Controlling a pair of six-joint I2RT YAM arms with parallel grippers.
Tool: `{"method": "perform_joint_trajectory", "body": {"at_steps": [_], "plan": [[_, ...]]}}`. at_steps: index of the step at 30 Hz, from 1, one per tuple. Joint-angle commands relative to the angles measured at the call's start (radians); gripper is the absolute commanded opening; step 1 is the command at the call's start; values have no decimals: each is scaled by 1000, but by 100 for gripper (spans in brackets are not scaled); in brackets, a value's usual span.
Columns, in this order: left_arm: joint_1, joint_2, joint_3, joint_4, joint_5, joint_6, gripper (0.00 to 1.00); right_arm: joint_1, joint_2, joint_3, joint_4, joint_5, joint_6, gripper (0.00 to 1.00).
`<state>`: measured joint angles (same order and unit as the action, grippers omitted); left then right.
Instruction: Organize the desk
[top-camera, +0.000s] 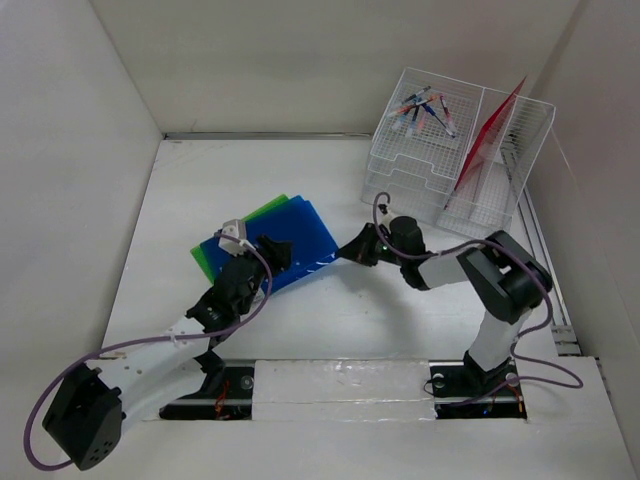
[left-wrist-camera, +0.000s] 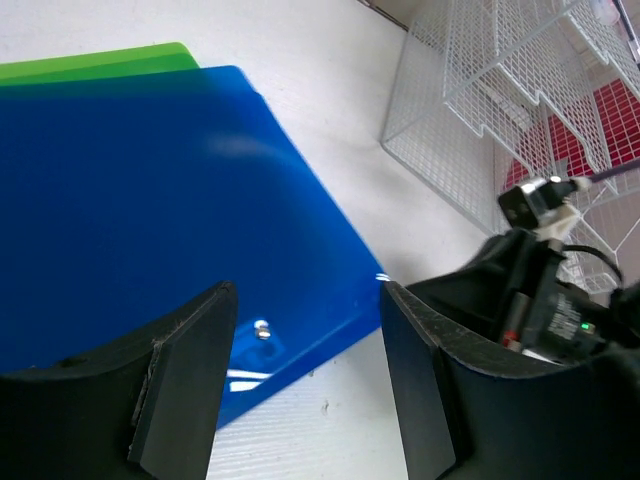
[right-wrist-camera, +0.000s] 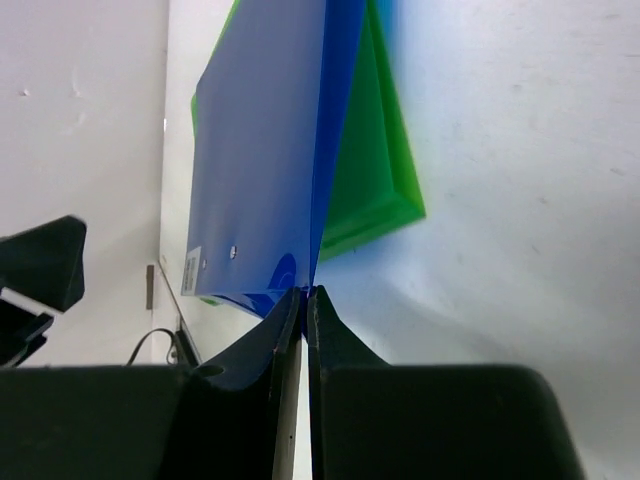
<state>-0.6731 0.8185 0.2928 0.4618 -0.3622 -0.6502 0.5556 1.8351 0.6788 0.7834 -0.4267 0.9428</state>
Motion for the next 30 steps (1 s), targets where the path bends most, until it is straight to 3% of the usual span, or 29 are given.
{"method": "perform_joint_trajectory", "body": {"at_steps": [1,9,10,11,14,19,23,30], "plan": [[-5,13,54,60,3,21,55,-37,-114,-62,-54,14,-103,0],[-5,68,40,103,9,11,48,-151,-218,-168,-134,2,-186,1],[-5,76,39,106,8,6,48,-160,-215,-160,-148,-6,-202,6],[-5,77,37,104,3,6,47,-169,-211,-157,-148,-12,-203,22],[-5,93,26,109,-12,1,45,-169,-174,-127,-136,-32,-202,49],[-5,119,23,115,-24,0,44,-99,-122,-108,-55,-47,-147,69],[-5,134,19,124,-27,6,41,-57,-85,-117,10,-15,-98,73],[-5,122,-4,178,6,37,27,-10,22,-168,200,90,54,72]]}}
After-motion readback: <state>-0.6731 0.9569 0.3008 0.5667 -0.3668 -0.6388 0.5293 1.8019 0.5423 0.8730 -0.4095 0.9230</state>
